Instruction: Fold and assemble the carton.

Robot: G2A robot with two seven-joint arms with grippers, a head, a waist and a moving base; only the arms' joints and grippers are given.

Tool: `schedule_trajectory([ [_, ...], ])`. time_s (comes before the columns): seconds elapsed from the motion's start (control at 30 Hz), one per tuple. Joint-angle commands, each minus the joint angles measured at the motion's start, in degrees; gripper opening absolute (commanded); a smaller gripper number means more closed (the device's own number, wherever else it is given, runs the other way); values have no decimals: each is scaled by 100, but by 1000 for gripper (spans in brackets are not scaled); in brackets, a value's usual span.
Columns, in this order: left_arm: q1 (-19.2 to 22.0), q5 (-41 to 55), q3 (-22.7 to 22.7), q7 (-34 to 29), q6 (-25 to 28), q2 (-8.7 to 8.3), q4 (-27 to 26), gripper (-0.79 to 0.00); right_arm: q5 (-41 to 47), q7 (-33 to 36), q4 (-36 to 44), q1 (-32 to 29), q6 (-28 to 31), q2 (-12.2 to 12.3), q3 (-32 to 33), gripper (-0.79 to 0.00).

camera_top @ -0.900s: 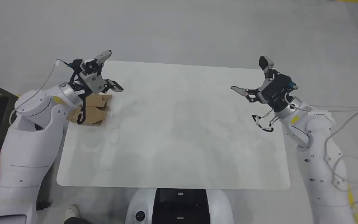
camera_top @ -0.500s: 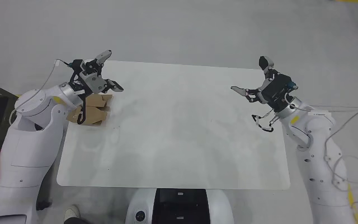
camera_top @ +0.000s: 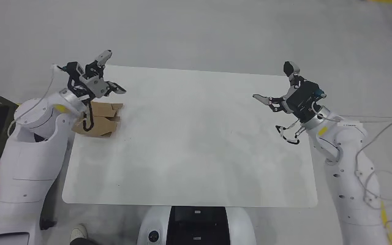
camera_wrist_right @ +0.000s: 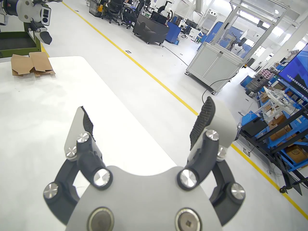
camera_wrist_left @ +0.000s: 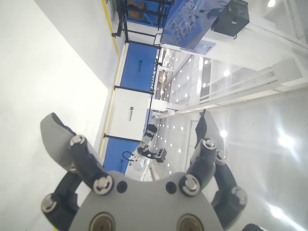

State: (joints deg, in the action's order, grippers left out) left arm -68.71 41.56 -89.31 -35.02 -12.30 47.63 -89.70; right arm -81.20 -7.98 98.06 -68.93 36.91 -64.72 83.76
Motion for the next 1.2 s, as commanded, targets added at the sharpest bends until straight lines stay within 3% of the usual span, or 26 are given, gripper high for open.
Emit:
schedule_trajectory([
  [0.0,34,-91,-26,-303,329,-2,214,0,0,0,0,0,0,0,0,0],
  [0.23,132,-949,-276,-804,1456,-58,983,0,0,0,0,0,0,0,0,0],
  [0.5,87,-1561,-615,-943,2134,-120,1503,0,0,0,0,0,0,0,0,0],
  [1.17,50,-1183,-620,-1070,1996,-97,1568,0,0,0,0,0,0,0,0,0],
])
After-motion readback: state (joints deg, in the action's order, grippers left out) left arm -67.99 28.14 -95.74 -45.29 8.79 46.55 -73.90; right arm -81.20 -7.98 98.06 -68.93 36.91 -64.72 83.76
